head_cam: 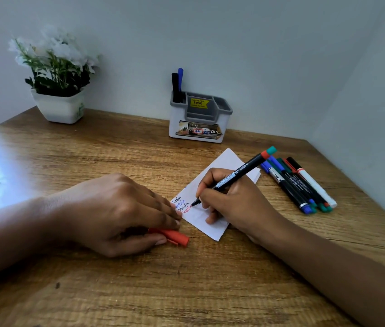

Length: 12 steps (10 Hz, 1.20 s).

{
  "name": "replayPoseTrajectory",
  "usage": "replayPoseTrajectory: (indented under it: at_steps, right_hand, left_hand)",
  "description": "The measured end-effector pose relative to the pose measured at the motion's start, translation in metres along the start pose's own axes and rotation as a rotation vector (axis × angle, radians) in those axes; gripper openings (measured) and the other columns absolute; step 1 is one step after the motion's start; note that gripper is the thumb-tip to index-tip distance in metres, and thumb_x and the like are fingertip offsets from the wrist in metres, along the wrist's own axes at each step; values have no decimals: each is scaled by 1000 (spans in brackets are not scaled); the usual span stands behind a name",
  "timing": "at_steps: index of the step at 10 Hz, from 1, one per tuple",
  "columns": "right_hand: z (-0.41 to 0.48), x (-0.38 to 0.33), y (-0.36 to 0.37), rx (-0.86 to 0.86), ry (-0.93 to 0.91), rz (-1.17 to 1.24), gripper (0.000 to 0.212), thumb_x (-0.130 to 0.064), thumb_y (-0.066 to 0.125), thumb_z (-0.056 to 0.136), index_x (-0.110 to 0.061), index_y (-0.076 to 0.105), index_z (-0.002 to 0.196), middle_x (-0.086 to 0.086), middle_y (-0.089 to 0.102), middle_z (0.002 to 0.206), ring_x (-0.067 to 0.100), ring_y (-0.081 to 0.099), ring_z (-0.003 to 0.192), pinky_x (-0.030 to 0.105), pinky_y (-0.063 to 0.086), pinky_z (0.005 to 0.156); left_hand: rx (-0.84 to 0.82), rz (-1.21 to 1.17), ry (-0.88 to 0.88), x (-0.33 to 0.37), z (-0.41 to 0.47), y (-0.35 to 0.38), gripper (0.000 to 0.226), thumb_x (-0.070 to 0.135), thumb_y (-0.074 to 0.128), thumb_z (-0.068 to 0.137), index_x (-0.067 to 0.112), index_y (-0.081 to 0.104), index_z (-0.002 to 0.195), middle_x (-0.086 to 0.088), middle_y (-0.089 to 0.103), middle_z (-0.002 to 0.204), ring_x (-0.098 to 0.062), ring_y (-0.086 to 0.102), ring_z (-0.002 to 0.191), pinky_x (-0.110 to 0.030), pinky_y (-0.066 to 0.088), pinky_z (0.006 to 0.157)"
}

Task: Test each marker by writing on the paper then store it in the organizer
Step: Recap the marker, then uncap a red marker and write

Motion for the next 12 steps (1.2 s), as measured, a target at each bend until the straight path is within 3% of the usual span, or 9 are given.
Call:
replayPoseTrajectory:
  at_steps: [3, 4, 5, 6, 8, 9, 10, 11, 12]
  right_hand:
    - [-1, -2, 1, 18, 4, -9, 8, -11, 61, 81, -5, 61, 75, -8, 58, 55, 8, 57, 45, 26, 50, 51]
    - [0, -1, -1, 26, 64, 132, 11, -5, 58, 82, -5, 61, 72, 2, 57, 59, 9, 53, 47, 24, 51, 47]
    - [2, -1, -8, 62, 159, 488, 22, 0, 53, 85, -9, 61, 68, 6, 53, 59, 8, 47, 47, 22, 48, 42]
    - [-1, -4, -12, 58, 156, 595, 19, 0, 51, 88, -11, 59, 75, 4, 53, 61, 8, 46, 48, 22, 46, 41]
    - [-14, -19, -16, 20, 0, 529, 16, 1, 61, 83, -14, 60, 78, 1, 54, 60, 9, 48, 49, 23, 48, 43]
    - [-21, -27, -21, 9, -64, 538, 17, 4, 63, 79, -12, 65, 79, 3, 58, 65, 9, 52, 52, 23, 50, 44]
    - [-26, -31, -28, -7, -67, 568, 19, 4, 54, 85, -9, 67, 81, 6, 58, 65, 11, 56, 57, 25, 52, 46]
    - [-28, -34, -30, -20, -65, 584, 24, 0, 46, 90, -6, 68, 83, 8, 60, 68, 14, 58, 59, 26, 53, 47]
    - [-30, -33, -26, -29, -61, 564, 23, -2, 45, 92, -4, 67, 86, 9, 62, 70, 15, 60, 61, 27, 53, 48]
  left_hand:
    - [11, 16, 11, -7, -1, 6, 29, 47, 49, 91, 32, 66, 109, 11, 73, 103, -14, 70, 98, -41, 58, 79]
    - [48, -50, 37, -5, 0, 0, 33, 50, 44, 95, 31, 68, 109, 11, 73, 105, -12, 70, 100, -39, 58, 81]
    - [120, -135, 117, -5, 5, -5, 26, 36, 57, 95, 20, 73, 107, 8, 74, 107, -4, 67, 106, -28, 58, 84]
    - [206, -238, 72, -11, 6, -4, 19, 29, 66, 91, 21, 71, 108, 8, 74, 107, -2, 69, 100, -27, 59, 78]
    - [343, -421, -101, -11, 5, -9, 32, 50, 64, 85, 30, 72, 109, 23, 72, 104, 5, 70, 91, -14, 55, 78]
    - [414, -536, -222, -12, 5, -10, 39, 64, 62, 79, 37, 71, 105, 20, 74, 96, -2, 72, 85, -18, 56, 76]
    - [469, -581, -285, -14, 4, -10, 42, 72, 61, 74, 42, 70, 102, 18, 75, 92, -8, 72, 81, -31, 59, 71]
    - [484, -678, -303, -12, 5, -11, 43, 71, 65, 71, 39, 71, 101, 8, 76, 89, -16, 73, 82, -38, 60, 73]
    - [479, -736, -285, -7, 6, -13, 43, 67, 66, 73, 37, 70, 103, 3, 77, 87, -15, 73, 78, -24, 58, 67]
Point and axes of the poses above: each hand's wrist, its own z-axis towards the middle knuckle, its own y-axis out of the palm, x = y × z, the point moved 1 cm from there along z, towards the middle knuckle
